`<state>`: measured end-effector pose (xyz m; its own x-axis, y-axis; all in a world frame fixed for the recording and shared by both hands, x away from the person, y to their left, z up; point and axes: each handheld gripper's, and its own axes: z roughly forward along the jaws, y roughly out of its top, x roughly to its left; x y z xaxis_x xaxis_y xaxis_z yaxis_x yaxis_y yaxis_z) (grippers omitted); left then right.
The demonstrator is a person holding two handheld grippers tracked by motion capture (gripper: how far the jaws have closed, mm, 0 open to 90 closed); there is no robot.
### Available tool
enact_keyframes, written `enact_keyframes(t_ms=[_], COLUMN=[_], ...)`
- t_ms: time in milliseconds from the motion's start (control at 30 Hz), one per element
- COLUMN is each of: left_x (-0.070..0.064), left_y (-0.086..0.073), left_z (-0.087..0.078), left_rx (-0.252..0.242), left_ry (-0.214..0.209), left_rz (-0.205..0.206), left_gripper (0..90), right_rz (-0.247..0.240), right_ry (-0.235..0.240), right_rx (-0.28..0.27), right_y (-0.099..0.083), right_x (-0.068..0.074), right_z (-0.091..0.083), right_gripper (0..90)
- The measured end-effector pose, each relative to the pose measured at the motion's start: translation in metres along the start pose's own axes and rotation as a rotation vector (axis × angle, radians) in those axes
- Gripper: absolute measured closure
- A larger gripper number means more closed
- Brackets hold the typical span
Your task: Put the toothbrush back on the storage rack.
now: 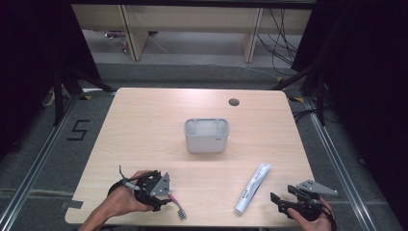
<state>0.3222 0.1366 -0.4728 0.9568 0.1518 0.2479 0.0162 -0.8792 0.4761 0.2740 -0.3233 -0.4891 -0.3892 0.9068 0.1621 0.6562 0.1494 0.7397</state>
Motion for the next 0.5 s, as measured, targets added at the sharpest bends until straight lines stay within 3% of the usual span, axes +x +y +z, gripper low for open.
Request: enact_keyframes(t_ms=[167,200,300,500], left_x=[0.0,0.0,-0.001,0.001], left_y=[0.004,0.005,0.004,0.005], left_z=[0.002,0.004,0.006,0.012], left_rx=[0.014,0.024,0.012,0.072], left_ry=[-0.018,-0.023,-0.029,-0.057], left_rz=[0.027,0.04,0.031,0.094], left_gripper=[39.7,41.3,43.8,45.8], right_rz=[-0.016,-0.008,-0.009,-0.007], right_ry=[-0.017,0.002,-0.001,0.004], right_rx=[0.012,0.011,0.011,0.01], right_y=[0.0,0.0,0.0,0.0], right_x=[0.0,0.0,0.001,0.001], right_z=[-0.001,0.0,0.0,0.0], right_gripper=[22.6,22.6,22.7,22.8])
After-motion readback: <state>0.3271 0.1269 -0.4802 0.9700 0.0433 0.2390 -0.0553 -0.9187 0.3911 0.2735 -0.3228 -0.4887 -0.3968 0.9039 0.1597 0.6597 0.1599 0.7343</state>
